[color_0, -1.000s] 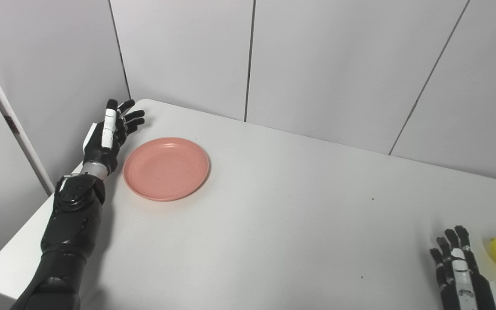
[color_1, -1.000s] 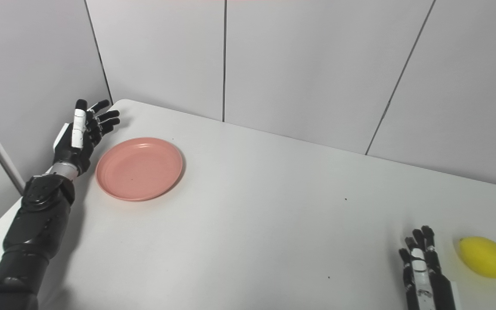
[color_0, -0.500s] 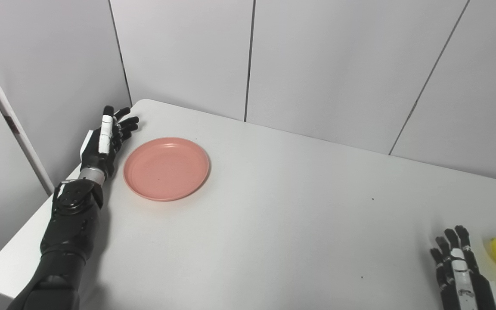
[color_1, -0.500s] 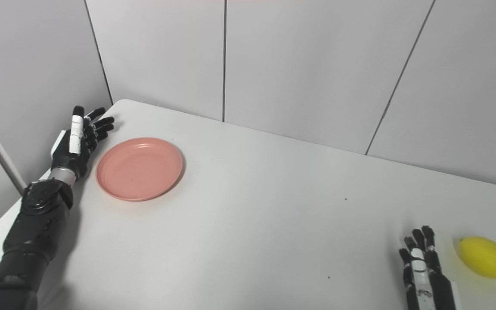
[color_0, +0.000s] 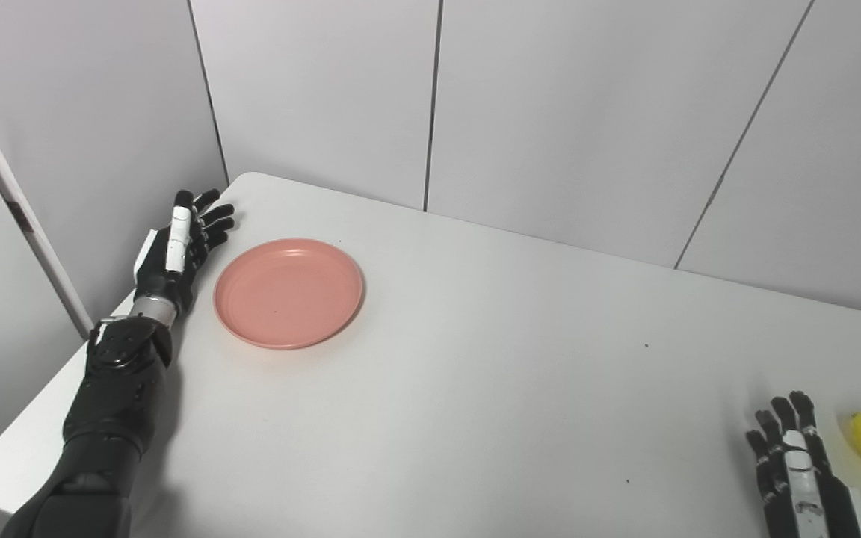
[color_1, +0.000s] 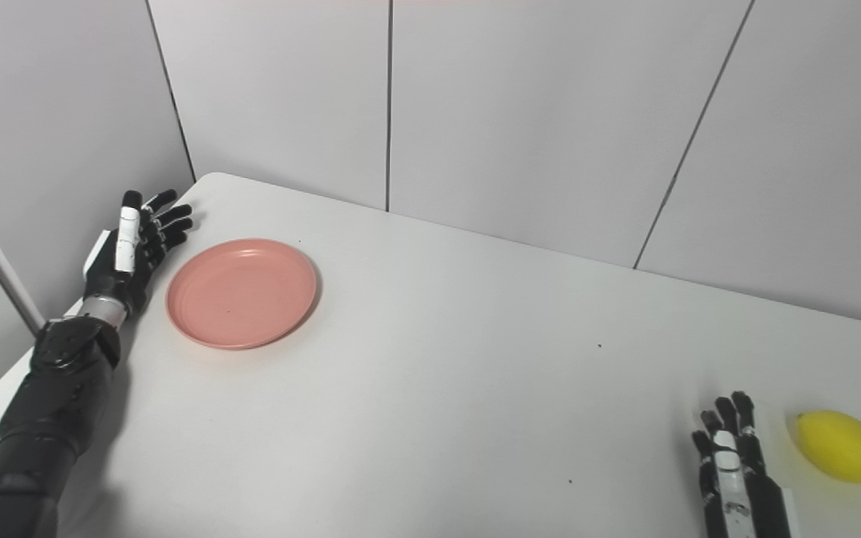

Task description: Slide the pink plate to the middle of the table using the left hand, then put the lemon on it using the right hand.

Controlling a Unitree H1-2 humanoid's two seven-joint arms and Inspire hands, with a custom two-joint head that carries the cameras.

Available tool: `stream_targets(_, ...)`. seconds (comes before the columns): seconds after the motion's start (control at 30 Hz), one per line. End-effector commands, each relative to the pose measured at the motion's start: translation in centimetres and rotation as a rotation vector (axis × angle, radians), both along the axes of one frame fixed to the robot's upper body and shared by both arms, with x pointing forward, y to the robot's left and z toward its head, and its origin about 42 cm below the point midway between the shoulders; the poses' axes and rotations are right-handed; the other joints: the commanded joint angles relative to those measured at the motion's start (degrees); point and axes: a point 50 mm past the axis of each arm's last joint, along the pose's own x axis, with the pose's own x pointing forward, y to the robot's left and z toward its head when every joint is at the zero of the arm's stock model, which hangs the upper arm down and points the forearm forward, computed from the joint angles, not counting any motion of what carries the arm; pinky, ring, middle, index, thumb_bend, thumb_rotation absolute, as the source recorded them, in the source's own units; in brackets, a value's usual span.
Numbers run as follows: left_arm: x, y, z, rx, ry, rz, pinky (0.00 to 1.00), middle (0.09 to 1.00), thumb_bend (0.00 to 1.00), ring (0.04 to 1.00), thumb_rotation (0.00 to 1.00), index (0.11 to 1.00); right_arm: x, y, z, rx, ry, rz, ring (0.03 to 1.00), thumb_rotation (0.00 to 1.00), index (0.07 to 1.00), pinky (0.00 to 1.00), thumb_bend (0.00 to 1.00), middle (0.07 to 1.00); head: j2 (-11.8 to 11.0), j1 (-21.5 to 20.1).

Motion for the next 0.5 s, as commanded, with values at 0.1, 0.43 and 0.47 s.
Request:
stream_targets(0.1, 0.0, 0.3, 0.6, 0.013, -0.01, -0.028, 0.95, 0.838, 1.0, 0.858, 1.0, 0.85, -1.1, 0.7, -2.1, 0.047, 0.078, 0.006, 0.979, 0.69, 1.0, 1.0, 0.68, 0.981, 0.1, -0.1)
stream_targets(0.43, -0.5, -1.0, 0.2, 0.012, -0.007, -0.109, 0.9, 0.838, 1.0, 0.859, 0.99, 0.867, -1.0, 0.8, -2.2, 0.045, 0.074, 0.008, 0.978, 0.7, 1.0, 1.0, 0.66, 0.98, 0.1, -0.4)
stream_targets(0.47, -0.6, -1.1, 0.1, 0.007, -0.008, -0.118, 0.9, 0.839, 0.99, 0.86, 0.99, 0.865, -1.0, 0.8, -2.2, 0.047, 0.075, 0.007, 0.977, 0.7, 1.0, 1.0, 0.66, 0.98, 0.1, -0.4)
